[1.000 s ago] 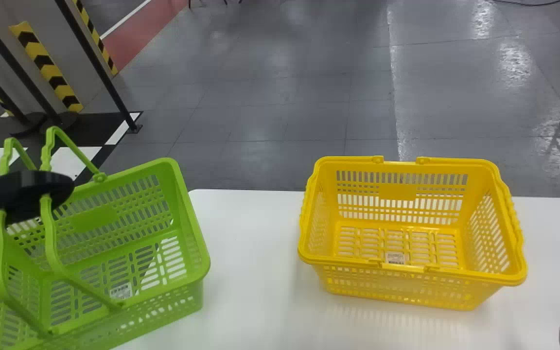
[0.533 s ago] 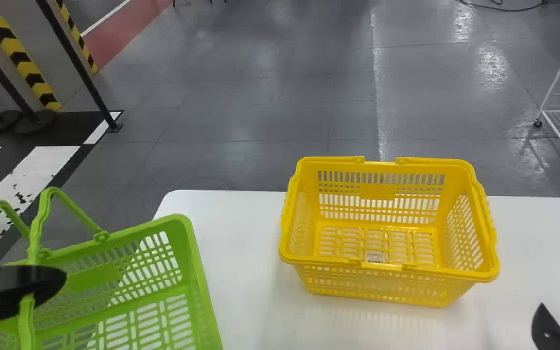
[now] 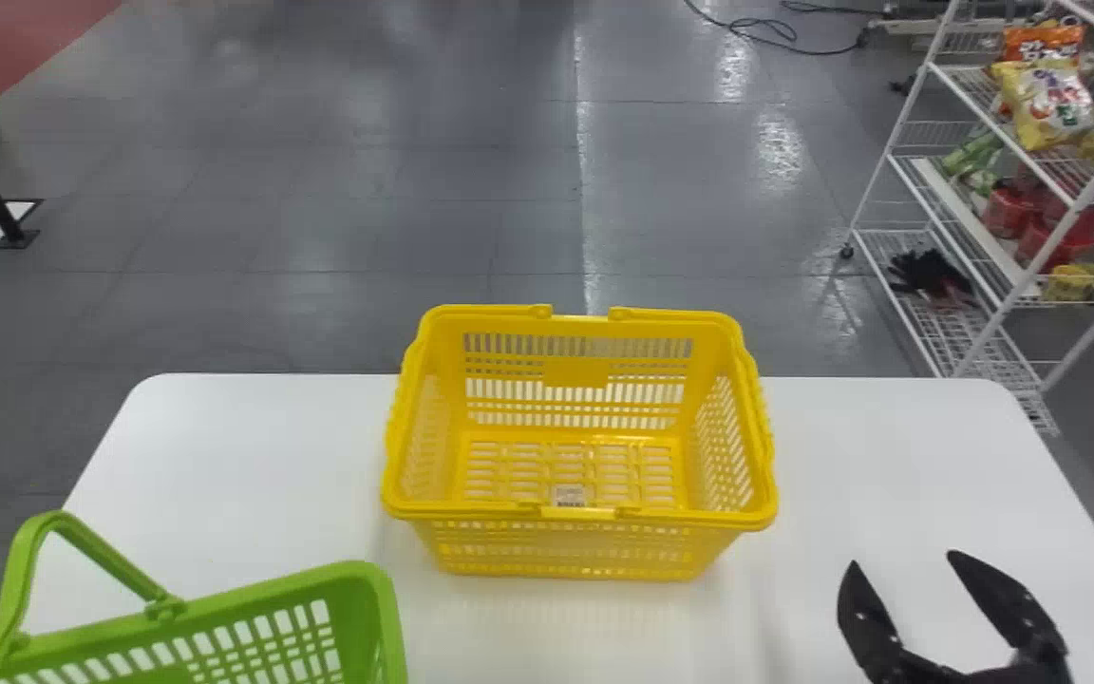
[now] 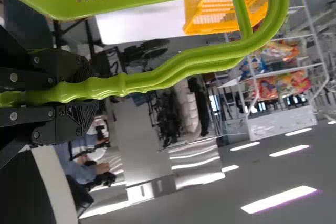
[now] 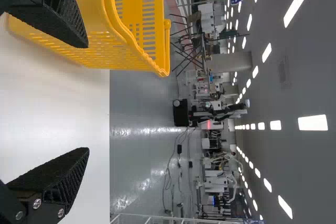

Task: Grasp handle with right gripper to insert into left gripper then lift and swing left to center

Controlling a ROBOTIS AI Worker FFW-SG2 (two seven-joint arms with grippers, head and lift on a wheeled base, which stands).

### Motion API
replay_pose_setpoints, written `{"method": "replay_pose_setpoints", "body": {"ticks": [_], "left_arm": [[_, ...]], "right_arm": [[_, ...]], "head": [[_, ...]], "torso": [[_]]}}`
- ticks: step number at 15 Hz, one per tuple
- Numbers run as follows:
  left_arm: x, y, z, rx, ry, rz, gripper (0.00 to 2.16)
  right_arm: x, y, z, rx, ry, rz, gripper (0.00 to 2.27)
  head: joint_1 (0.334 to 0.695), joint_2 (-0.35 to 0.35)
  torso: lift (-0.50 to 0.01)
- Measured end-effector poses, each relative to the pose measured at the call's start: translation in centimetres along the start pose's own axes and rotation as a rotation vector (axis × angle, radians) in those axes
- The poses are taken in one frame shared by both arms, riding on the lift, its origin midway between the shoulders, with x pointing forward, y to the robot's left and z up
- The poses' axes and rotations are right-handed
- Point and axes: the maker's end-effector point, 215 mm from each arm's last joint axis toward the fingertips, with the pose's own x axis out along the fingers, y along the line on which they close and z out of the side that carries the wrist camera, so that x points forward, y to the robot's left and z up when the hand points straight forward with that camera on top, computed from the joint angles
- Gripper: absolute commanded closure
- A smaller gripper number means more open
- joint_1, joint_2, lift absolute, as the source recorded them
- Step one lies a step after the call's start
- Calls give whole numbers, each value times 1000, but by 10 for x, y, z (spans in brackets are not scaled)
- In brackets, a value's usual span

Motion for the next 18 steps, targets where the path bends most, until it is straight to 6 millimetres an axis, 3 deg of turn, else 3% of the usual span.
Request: {"method": "replay_pose_setpoints", "body": {"ticks": [6, 10, 18], "left_arm": [[69, -9, -27, 31, 107, -122, 1943], [104, -21, -38, 63, 152, -193, 1943], [166, -6, -57, 100, 264, -197, 1943]], "right_arm": [[-4, 1, 4, -3, -2, 2, 103], [-6, 5, 10, -6, -9, 8, 103], [-10, 12, 14, -5, -12, 17, 103]], "head": [[695, -282], [695, -350], [695, -350]], "torso": [[-93], [-93], [-93]]}}
